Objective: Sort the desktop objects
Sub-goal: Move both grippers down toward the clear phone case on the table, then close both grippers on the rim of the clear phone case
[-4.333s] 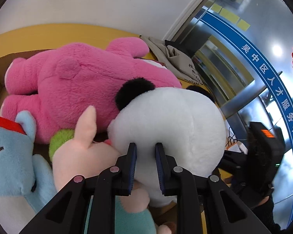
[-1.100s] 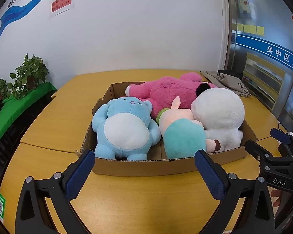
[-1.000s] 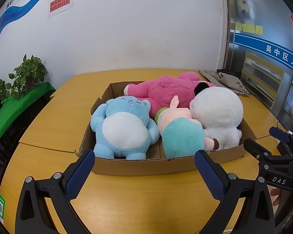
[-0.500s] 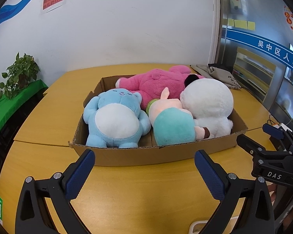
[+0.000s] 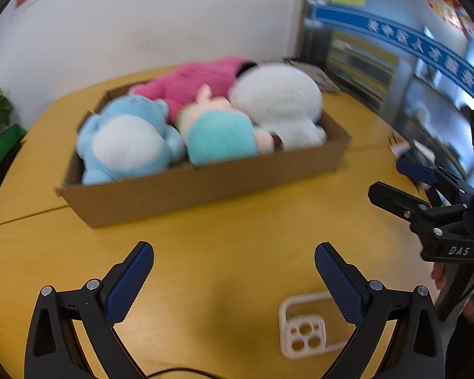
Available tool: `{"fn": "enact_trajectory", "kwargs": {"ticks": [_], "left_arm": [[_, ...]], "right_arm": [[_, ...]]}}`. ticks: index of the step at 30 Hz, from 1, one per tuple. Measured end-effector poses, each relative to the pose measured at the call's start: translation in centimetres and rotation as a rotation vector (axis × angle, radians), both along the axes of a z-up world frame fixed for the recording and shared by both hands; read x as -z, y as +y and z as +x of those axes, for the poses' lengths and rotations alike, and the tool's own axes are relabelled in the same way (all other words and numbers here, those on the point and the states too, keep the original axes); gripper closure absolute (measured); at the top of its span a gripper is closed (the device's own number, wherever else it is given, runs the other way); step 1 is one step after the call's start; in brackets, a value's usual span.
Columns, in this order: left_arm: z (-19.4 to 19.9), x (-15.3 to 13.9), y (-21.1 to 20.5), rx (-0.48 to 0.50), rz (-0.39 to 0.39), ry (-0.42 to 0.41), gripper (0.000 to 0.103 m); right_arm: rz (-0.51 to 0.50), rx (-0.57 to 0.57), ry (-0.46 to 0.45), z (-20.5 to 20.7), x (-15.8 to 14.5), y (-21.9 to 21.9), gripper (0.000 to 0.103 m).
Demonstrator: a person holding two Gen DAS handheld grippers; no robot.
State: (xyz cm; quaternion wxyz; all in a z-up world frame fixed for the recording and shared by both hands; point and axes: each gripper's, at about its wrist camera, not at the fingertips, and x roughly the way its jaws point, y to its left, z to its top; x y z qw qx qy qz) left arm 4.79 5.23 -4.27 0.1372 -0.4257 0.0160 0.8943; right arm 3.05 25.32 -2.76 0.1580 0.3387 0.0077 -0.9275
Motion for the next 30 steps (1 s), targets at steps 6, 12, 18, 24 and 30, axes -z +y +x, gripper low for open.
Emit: {"fn": "enact_trajectory", "kwargs": {"ticks": [6,12,18,24,30], "left_arm": [[1.4,4.8,2.7,0.179,-0.035,-0.155,0.000],[1.0,7.5,4.4,0.254,-0.027,-0.257,0.029],[1.2,7.5,4.1,0.273,0.066,-0.283,0.060],[2.1,7.2,3.1,0.308,0.020,-0.240,0.062],[3.3,5.0,2.0,0.552,-0.015,-0.113,0.008]], "right_arm": [[0.000,-0.004,-0.183,5.9,5.9,3.6,0.001],[0.113,-0.032,-0.298,8.2,10.3,2.6,0.011],[0.037,-0.137,-0.276,7.8,9.8,2.4,0.036],[0.045,-0.339,-0.253,7.3,9.8,0.7,0.036],[0.134,-0.601,-0.174,8.0,7.5,0.4,0.022]]}}
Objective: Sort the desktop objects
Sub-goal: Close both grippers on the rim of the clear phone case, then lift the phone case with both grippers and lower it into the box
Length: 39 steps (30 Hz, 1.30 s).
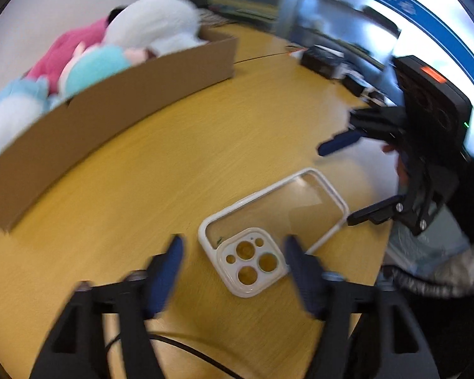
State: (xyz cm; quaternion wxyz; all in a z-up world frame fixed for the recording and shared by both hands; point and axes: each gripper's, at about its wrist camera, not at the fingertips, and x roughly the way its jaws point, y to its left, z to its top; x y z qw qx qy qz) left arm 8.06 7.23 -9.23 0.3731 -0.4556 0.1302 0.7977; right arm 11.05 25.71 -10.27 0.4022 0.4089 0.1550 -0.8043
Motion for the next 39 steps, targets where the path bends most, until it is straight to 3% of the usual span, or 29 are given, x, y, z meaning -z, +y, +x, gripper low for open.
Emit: {"fn": "enact_trajectory", "kwargs": {"ticks": [2,6,9,10,12,17,19,21,23,26,27,28,35,39], "left_arm": [[0.3,-0.7,0.5,0.110,-0.005,0.049,0.001],[-0.6,0.8,2.9,0.289,-0.096,0.065,0.001],[-1.7,2.8,4.3,0.351,-0.174,0.045,0.005],[-2.0,2.7,4.1,0.362,-0.149,0.031,0.009],[-2.6,2.5,3.8,0.381,-0.101,0.004,0.027],[-2.1,2.0,3.2,0.417,-0.071,0.034,0.031],[-2.0,1.8,3.1,0.445,-0.059,0.033,0.031],[-1.9,1.7,2.9,0.474,-0.050,0.033,0.016],[-1.5,2.4,3.2,0.524,-0.082,0.035,0.009],[-1.0,3.2,3.2,0.563,-0.132,0.063,0.008],[-1.1,3.3,3.2,0.570,-0.136,0.067,0.013],[-1.3,3.0,3.1,0.566,-0.130,0.065,0.018],[-3.3,-0.2,2.0,0.528,-0.092,0.123,0.019],[-5.5,-5.6,1.1,0.530,-0.120,0.262,0.019]], "right_arm": [[0.059,-0.117,0.024,0.3,-0.4,-0.8,0.022],[0.168,-0.277,0.024,-0.3,0.9,-2.7,0.021],[0.183,-0.330,0.013,-1.3,1.4,-3.0,0.019],[0.184,-0.345,0.010,-1.6,1.5,-3.0,0.019],[0.185,-0.375,0.004,-2.1,1.7,-3.0,0.023],[0.180,-0.445,0.016,-3.1,1.3,-2.8,0.024],[0.173,-0.472,0.016,-3.3,0.9,-2.6,0.024],[0.180,-0.506,0.019,-3.8,0.4,-2.6,0.024],[0.191,-0.537,0.017,-4.2,0.3,-2.4,0.024],[0.214,-0.571,0.004,-5.0,0.4,-2.2,0.024],[0.223,-0.582,0.001,-5.3,0.4,-2.1,0.024],[0.228,-0.591,-0.002,-5.5,0.3,-2.1,0.024],[0.237,-0.628,0.041,-7.8,-2.8,-1.5,0.024],[0.259,-0.662,0.126,-10.7,-6.8,-1.2,0.025]]}}
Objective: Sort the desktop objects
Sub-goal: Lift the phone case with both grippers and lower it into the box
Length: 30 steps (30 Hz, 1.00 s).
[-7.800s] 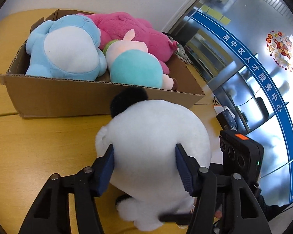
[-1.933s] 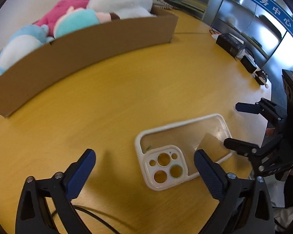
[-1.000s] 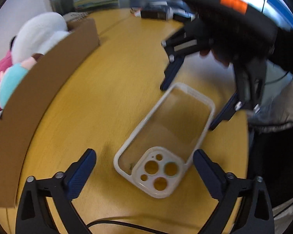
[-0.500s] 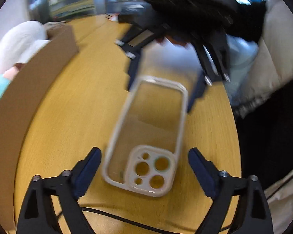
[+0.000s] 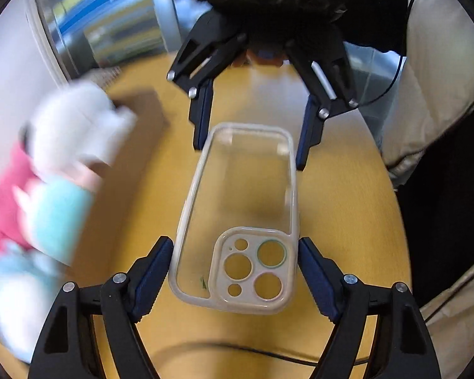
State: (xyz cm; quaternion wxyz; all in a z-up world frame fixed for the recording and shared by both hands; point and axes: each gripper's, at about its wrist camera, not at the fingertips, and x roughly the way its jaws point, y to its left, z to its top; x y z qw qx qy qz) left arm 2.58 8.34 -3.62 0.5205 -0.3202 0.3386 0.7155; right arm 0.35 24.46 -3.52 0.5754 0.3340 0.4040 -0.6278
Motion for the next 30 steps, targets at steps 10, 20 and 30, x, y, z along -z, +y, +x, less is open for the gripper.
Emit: {"fn": "enact_trajectory", "kwargs": {"ticks": [10,20,30], "left_arm": [[-17.2,-6.6,-3.6,-0.131,-0.041,0.142,0.017],[-27.2,-2.6,-7.9,-0.374,0.007,0.031,0.019],[-18.2,-7.4,-12.7,-0.586,0.301,0.002,0.000]], "right_arm": [[-0.021,0.006,0.159,-14.9,-5.8,-7.0,0.024],[0.002,0.141,0.102,-24.6,-1.4,-11.1,0.023],[-0.381,0.457,0.093,-20.3,-7.0,-4.0,0.015]]}}
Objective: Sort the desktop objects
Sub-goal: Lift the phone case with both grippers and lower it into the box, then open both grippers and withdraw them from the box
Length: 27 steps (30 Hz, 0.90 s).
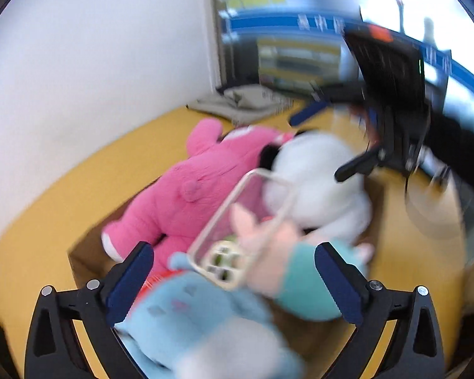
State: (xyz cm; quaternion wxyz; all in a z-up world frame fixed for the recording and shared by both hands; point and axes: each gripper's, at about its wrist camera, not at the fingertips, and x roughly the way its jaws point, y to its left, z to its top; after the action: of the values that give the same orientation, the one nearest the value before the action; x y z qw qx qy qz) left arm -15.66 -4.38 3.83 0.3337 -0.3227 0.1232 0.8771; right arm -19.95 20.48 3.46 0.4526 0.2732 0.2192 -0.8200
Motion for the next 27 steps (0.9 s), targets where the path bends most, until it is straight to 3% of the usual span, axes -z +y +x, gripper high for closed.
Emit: {"fn": "enact_trajectory", "kwargs": {"ticks": [2,7,9,13,17,20,27], "left_arm": [[1.7,0.0,0.1,-0.083,0.073,-0.036,0.000],[5.2,1.3,1.8,-0.322,0.213,-0.135,0.000],[6.7,2.6,2.3,-0.425,0.224,-0.166,0.000],[10.2,4.9,2.9,-0.634,0.179,-0.152,0.000],[13.2,6.6,2.8,-0.820,0.124,-0.106,0.000],[14.9,7.2,2.7,-0.861,0.166,-0.105,0.000],[17.2,7.2,4.3,-0.830,0.152,-0.109,0.000]], "right_arm": [[-0.142,0.094,-0.023,2.4,0.0,2.0,0.000],[-0.547,0.354,-0.107,8.3,0.4,6.4,0.000],[-0.646,0.462,-0.144,10.4,1.1,7.3,0.000],[-0.606,0.650,-0.185,12.8,2.6,6.7,0.000],[-0.481,0.810,-0.173,13.6,4.0,4.6,0.000],[-0.366,0.865,-0.103,15.3,4.8,3.4,0.000],[-0.221,0.857,-0.055,18.7,4.7,1.9,0.000]]}}
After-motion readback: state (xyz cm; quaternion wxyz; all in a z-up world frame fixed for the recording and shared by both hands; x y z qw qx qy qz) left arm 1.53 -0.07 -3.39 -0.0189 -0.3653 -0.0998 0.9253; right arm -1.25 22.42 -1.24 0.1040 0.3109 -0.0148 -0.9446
